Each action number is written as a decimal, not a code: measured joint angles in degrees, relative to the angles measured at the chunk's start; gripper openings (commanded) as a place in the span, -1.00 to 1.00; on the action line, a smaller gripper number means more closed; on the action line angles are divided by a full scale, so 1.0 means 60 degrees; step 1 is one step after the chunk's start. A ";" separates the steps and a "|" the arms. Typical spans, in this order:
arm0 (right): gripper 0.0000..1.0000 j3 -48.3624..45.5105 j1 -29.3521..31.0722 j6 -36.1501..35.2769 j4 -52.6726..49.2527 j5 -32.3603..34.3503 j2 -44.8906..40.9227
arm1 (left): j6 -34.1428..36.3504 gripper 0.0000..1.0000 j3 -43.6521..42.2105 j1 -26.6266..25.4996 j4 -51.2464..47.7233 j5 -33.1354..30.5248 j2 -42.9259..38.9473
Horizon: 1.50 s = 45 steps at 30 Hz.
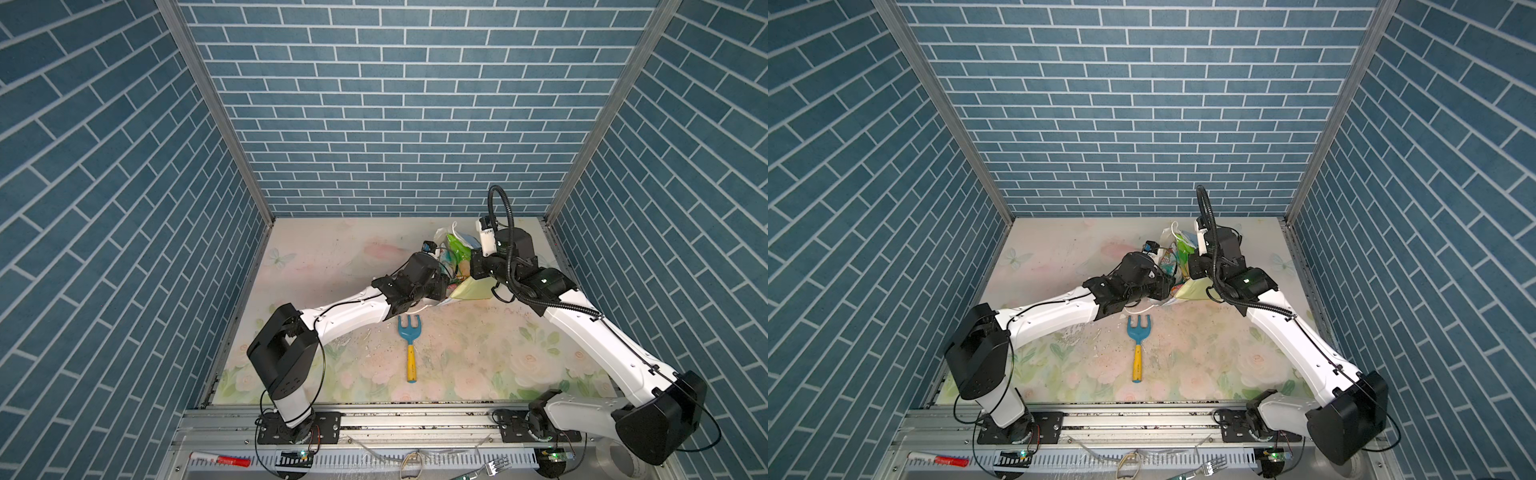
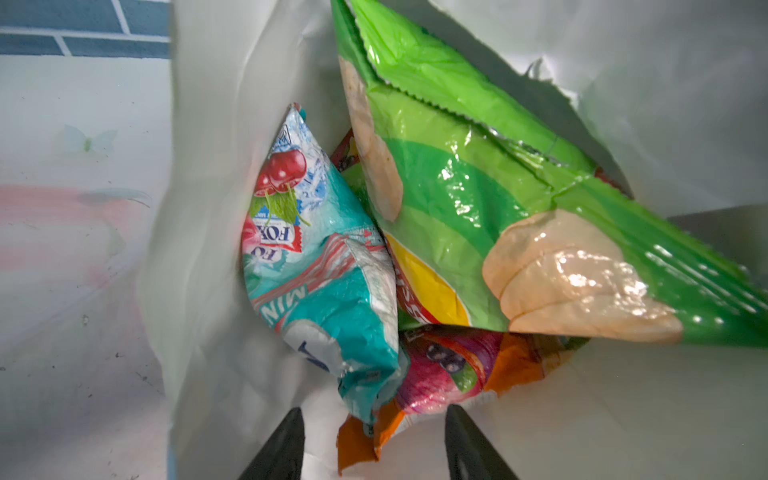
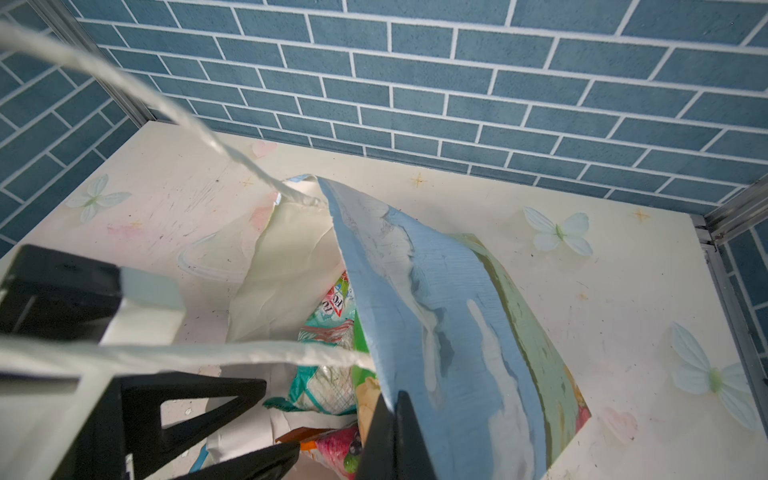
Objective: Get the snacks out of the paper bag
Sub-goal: 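Lower the left gripper into the bag onto the teal FOX'S candy bag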
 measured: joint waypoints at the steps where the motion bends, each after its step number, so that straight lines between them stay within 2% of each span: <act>1: -1.00 0.0000 0.0000 -0.0004 -0.0004 0.0007 0.0000 | 0.0058 0.05 0.0131 0.0000 -0.0018 -0.0087 0.0109; 5: -1.00 0.0000 0.0000 -0.0004 0.0000 0.0036 0.0000 | 0.0175 -0.29 0.0586 0.0029 -0.0062 -0.0248 0.0601; 10: -1.00 0.0000 0.0004 -0.0004 0.0011 0.0047 0.0000 | 0.0280 -0.94 0.0801 0.0047 -0.0233 -0.0350 0.0962; 11: -1.00 0.0000 0.0004 -0.0004 0.0015 0.0051 0.0000 | 0.0233 -1.00 0.0809 0.0044 -0.0270 -0.0368 0.0962; 23: -1.00 -0.0182 0.0004 -0.0004 0.0382 0.0171 -0.0004 | 0.0335 -1.00 0.0856 0.0044 -0.0514 -0.0484 0.0747; 33: -1.00 -0.0372 0.0022 -0.0004 0.0721 0.0248 -0.0004 | 0.0321 -1.00 0.0820 0.0047 -0.0685 -0.0051 -0.0047; 45: -1.00 -0.0437 0.0029 -0.0004 0.0794 0.0240 -0.0004 | 0.0397 -1.00 0.1650 0.0066 -0.2430 0.0947 -0.0703</act>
